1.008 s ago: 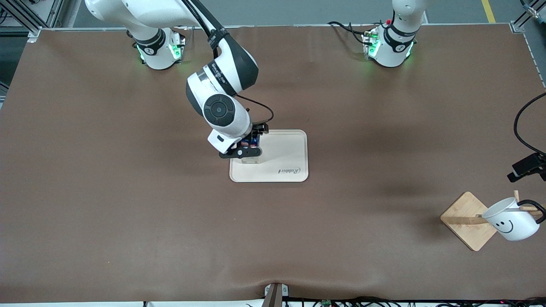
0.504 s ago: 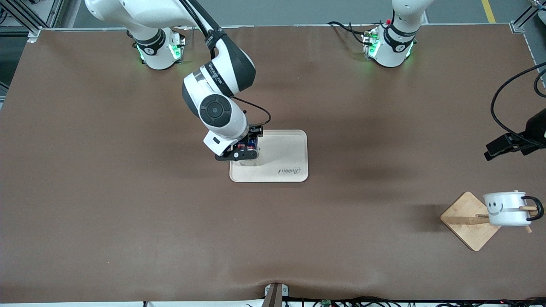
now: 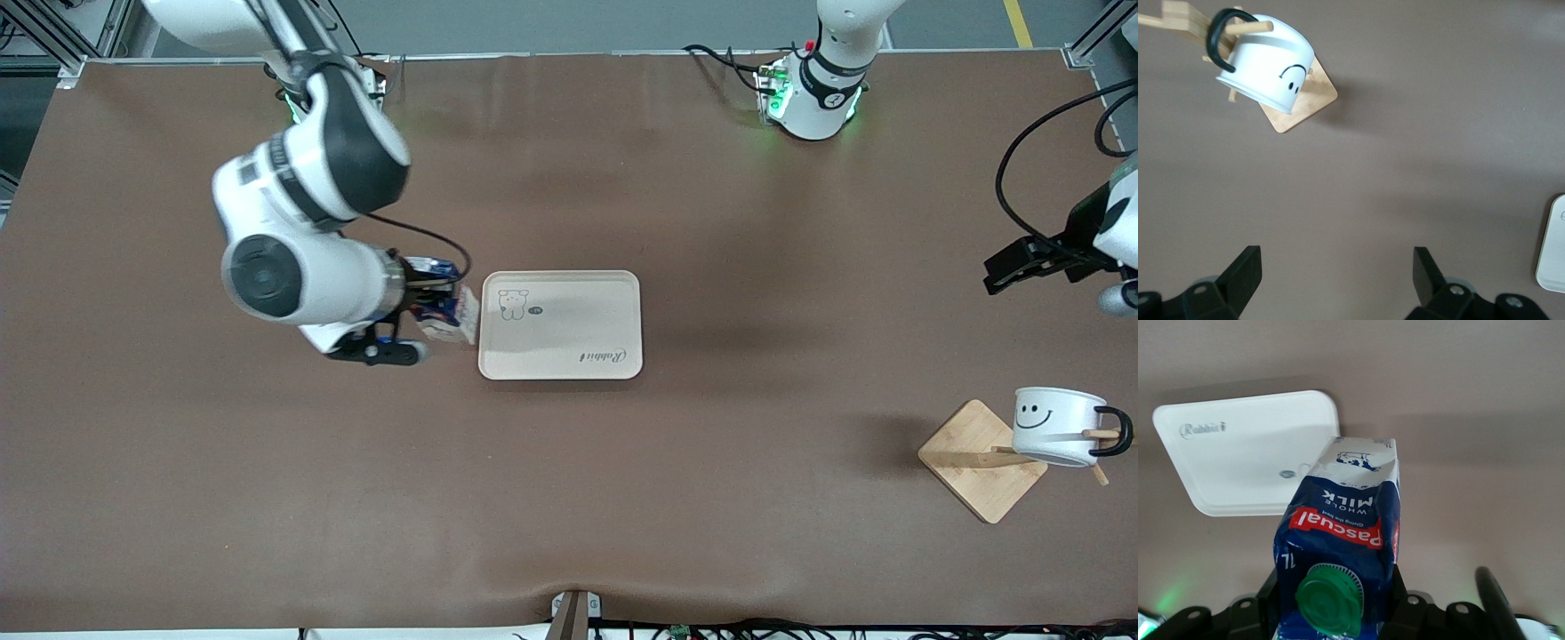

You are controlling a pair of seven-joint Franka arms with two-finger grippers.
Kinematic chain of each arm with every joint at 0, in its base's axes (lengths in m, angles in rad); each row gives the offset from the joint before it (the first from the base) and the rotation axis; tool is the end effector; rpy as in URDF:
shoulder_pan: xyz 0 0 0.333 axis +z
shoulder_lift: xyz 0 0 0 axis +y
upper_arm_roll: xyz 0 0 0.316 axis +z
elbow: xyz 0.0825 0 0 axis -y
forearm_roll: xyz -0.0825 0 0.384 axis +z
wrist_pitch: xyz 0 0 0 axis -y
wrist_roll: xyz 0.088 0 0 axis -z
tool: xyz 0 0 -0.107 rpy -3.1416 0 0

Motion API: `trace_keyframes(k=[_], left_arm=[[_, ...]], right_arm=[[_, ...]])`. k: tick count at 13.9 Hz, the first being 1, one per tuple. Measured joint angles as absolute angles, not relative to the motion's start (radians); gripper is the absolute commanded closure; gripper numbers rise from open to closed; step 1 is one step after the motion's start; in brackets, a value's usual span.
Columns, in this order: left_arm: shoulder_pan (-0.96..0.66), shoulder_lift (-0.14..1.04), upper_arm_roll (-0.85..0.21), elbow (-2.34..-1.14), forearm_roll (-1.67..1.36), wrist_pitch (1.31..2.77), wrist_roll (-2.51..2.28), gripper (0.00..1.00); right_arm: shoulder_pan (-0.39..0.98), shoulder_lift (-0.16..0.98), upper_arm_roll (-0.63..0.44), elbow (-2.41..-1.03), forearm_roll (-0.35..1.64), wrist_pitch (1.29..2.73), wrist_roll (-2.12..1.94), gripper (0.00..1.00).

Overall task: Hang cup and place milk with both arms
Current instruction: 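Carry the milk carton off the tray with the right gripper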

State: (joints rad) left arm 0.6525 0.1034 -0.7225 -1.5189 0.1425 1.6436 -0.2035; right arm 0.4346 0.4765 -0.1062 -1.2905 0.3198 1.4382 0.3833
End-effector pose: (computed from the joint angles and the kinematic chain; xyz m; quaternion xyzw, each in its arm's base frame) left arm 0.5866 -0.0062 0.6109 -0.9969 -0.0653 -0.0283 0.0335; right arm 0.6083 0.2610 0.4578 -0.9773 0.0299 0.1978 0.0699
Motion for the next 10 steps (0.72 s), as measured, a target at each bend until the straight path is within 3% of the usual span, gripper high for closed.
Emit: trace_keyframes(k=[3,6,8,10], left_arm=[[0.649,0.103,-0.723,-1.482,0.142,1.634,-0.198,0.00],[0.583,0.103,-0.693,-1.472,0.142,1.603,-0.198,0.00],[0.486,0.102,-0.608,-1.469,0.142,1.575,-0.198,0.00],[0.330,0.095,-0.457,-1.465,0.142,1.541,-0.198,0.00]], right_arm=[[0.282,0.435,-0.112,-1.300,0.246,1.359,0.147,1.00],[0.129,0.395,-0.114,-1.382,0.155,1.376,-0.112,1.00],[0.051,0.369,-0.115,-1.483,0.123,1.453,-0.219,1.00],[0.001,0.345,-0.115,-1.598,0.080,1.537,-0.261,1.00]])
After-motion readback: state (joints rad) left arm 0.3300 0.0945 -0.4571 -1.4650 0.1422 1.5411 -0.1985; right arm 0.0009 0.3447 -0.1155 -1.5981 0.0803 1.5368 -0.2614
